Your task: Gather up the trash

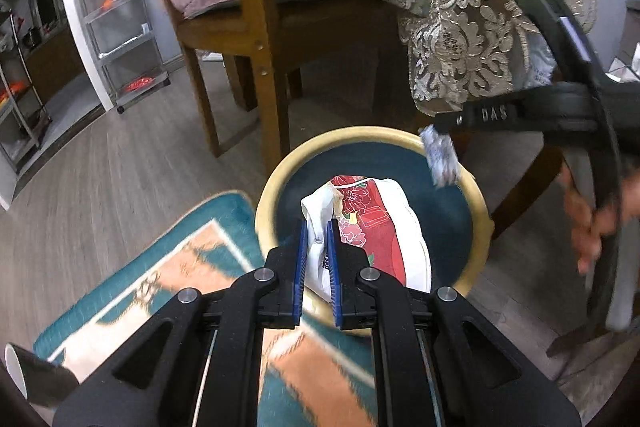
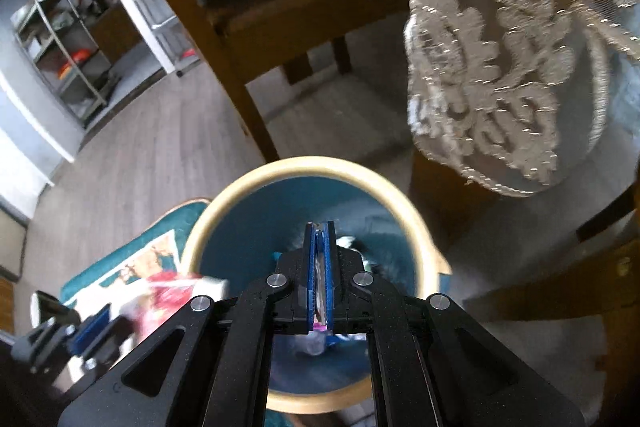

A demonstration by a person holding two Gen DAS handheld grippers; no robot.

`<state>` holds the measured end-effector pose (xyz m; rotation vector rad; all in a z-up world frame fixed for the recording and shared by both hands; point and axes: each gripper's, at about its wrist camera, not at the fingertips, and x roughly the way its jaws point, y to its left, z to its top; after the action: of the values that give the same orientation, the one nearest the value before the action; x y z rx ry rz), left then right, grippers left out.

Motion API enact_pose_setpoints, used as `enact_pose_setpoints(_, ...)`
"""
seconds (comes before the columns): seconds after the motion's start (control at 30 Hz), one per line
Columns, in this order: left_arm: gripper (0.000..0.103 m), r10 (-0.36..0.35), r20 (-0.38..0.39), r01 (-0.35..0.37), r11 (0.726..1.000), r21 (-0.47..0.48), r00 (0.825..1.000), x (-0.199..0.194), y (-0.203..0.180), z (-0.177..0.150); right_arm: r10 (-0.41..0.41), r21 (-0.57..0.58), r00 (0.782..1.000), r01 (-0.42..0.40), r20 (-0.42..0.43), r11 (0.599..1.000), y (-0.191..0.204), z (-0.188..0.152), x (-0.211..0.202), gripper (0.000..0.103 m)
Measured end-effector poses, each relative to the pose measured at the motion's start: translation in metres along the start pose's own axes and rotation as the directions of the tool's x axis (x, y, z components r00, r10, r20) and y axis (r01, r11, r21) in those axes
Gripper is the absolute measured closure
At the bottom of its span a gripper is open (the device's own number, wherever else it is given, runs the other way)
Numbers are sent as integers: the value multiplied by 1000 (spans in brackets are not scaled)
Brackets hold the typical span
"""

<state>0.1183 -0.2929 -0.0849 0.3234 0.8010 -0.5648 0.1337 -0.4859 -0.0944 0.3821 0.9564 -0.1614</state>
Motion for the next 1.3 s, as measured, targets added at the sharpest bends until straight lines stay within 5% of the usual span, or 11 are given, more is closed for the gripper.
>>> enact_pose_setpoints(0.17,90,15,-36,-15,1000,6,999,18,2,8,62,0,998,-62,-1,998,9,1,6,96)
enact_pose_setpoints(0.23,59,0,-34,-1,1000,-22,999,17,5,8,79,11,997,-79,-12,997,11,4,7,86)
enact_pose_setpoints(0.3,39,23,-3,-24,999,-38,1000,9,9,5,71,9,997,-71,-6,997,14,6,5,61)
enact_pose_setpoints(0.5,39,67,16,-67,998,-14,998,-18,17,-2,71,-8,997,-70,29,997,26,8,-16,48)
enact_pose_setpoints(0.7,33,78,59,-78,997,-6,995,-77,27,-12,43,-28,998,-42,48,999,46,-4,-43,45)
enact_pose_setpoints(1.0,6,57,158,-44,995,-84,986,-174,46,-46,21,-159,989,2,144,987,88,-57,-116,33)
enact_pose_setpoints(1.3,6,67,194,-60,997,-39,979,-200,43,-81,-75,-273,942,171,327,947,112,-117,-175,7)
